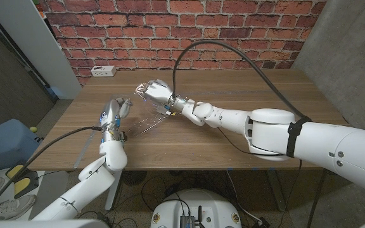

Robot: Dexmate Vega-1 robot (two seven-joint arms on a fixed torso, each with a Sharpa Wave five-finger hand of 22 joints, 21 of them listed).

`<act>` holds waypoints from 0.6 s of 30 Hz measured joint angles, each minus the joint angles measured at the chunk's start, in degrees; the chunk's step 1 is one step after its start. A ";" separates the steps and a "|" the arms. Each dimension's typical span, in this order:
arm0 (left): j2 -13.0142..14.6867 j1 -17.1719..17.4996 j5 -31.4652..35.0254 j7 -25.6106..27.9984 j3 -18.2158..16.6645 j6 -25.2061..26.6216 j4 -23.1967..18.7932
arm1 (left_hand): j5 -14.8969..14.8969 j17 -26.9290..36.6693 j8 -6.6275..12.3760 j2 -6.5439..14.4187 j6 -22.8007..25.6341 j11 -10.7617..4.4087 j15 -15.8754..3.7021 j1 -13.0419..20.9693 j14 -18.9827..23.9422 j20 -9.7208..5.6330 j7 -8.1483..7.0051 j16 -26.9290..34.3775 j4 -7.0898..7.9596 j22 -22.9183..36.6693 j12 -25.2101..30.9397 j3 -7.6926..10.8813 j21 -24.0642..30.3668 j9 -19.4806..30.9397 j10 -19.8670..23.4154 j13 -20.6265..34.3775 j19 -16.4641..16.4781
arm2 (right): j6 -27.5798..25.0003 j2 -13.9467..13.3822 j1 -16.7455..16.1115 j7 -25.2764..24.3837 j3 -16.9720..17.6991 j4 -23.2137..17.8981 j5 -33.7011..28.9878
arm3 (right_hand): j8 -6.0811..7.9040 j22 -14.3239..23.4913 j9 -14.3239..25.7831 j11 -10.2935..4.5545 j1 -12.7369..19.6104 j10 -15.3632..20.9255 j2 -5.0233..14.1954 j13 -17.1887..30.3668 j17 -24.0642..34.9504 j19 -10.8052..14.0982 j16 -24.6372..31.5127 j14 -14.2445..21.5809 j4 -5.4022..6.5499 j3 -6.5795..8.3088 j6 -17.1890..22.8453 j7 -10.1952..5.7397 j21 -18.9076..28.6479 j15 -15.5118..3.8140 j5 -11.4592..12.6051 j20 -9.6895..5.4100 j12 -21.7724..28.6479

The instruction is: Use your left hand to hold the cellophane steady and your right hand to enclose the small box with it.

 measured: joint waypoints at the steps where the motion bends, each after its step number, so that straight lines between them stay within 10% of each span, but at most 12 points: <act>1: 0.00 0.00 0.80 0.83 0.00 -1.11 0.00 | -0.42 0.18 -0.37 -1.02 -1.26 -0.10 0.32 -1.02 -1.66 0.44 -0.12 -0.92 0.39 0.00 -0.30 -0.98 -0.31 0.26 -1.63 0.49 -1.78 | 0.00 0.02 0.00 0.00 -0.07 -0.01 0.00 | 0.00 0.00 0.00 0.00 0.00 0.00 0.00 0.00 0.00 -0.09 0.00 0.00 0.00 0.00 0.00 0.00 0.17 0.00 0.00 -0.09 0.00; 8: -8.25 0.16 12.02 6.87 -7.37 -14.47 6.39 | -1.98 0.84 -2.69 -3.20 -6.50 0.19 1.21 -6.23 -7.17 1.66 -1.09 -3.98 2.43 -0.39 -0.83 -4.56 -1.11 -0.32 -6.84 2.03 -6.54 | -0.55 -0.55 -0.08 -0.04 -0.58 -1.99 0.28 | -0.45 0.00 0.00 0.00 0.00 0.00 0.00 0.00 -0.25 -0.52 -0.22 0.32 0.00 0.00 0.01 -0.01 0.62 -0.11 0.00 -0.10 0.00; 12: -17.35 -0.30 16.88 8.41 -14.23 -22.44 10.89 | -2.41 0.87 -3.11 -3.13 -7.48 -0.01 1.40 -6.90 -8.04 1.34 -1.02 -4.50 2.76 -0.44 -1.23 -4.89 -1.11 -0.60 -7.53 2.10 -6.84 | -0.88 -0.98 -0.49 0.28 -0.85 -3.30 0.14 | -0.45 0.00 0.00 0.00 0.00 0.00 0.00 0.00 -0.25 -0.55 -0.22 0.32 0.00 0.00 0.32 -0.32 0.62 -0.11 0.00 -0.07 -0.22; 18: -20.36 -0.23 17.47 9.16 -15.54 -28.99 12.52 | -2.41 0.10 -4.83 -3.02 -10.99 0.31 1.56 -8.47 -10.75 1.56 -2.72 -6.60 3.05 -0.70 -2.11 -5.52 -0.78 -1.39 -10.21 2.20 -6.61 | -0.88 -0.59 -0.95 0.34 -1.30 -3.47 -0.30 | -0.45 0.01 0.00 0.00 0.00 0.00 0.00 0.13 -0.25 -0.73 -0.22 0.31 -0.04 -0.41 0.32 -0.31 1.05 -0.10 0.00 0.11 -0.22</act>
